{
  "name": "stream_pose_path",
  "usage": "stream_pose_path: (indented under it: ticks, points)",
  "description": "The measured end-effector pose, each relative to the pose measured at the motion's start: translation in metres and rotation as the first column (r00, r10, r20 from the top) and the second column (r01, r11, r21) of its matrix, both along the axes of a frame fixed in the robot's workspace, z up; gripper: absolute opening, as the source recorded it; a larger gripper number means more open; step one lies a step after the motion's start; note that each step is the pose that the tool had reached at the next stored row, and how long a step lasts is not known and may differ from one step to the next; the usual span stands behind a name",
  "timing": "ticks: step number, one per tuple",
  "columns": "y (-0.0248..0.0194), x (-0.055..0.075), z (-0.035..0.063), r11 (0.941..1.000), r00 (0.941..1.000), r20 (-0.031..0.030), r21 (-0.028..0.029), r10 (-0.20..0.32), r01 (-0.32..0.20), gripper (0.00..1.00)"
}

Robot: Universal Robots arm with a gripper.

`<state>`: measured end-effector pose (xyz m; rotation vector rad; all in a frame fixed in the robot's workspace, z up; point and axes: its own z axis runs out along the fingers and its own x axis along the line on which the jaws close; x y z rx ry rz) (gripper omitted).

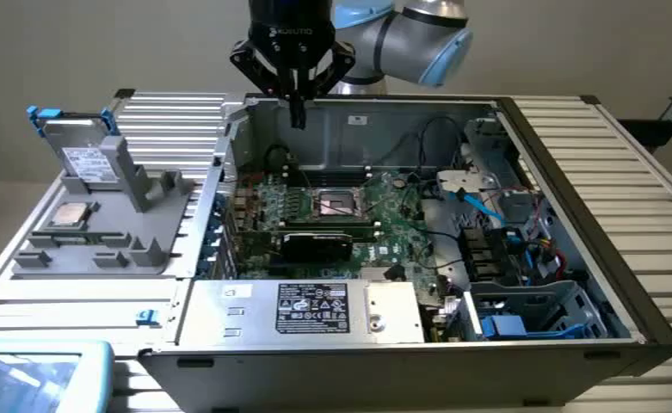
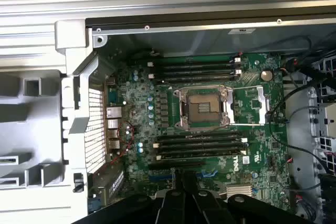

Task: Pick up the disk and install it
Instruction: 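Reach for the disk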

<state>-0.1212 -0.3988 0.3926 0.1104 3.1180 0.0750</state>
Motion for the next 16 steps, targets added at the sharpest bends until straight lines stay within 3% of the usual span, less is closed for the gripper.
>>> stream_pose_path:
  ticks: [16]
  points:
    - [0.0016,-0.0046,0.0,1.0,1.0,0.0,-0.0001,0.0,0.0,0.11]
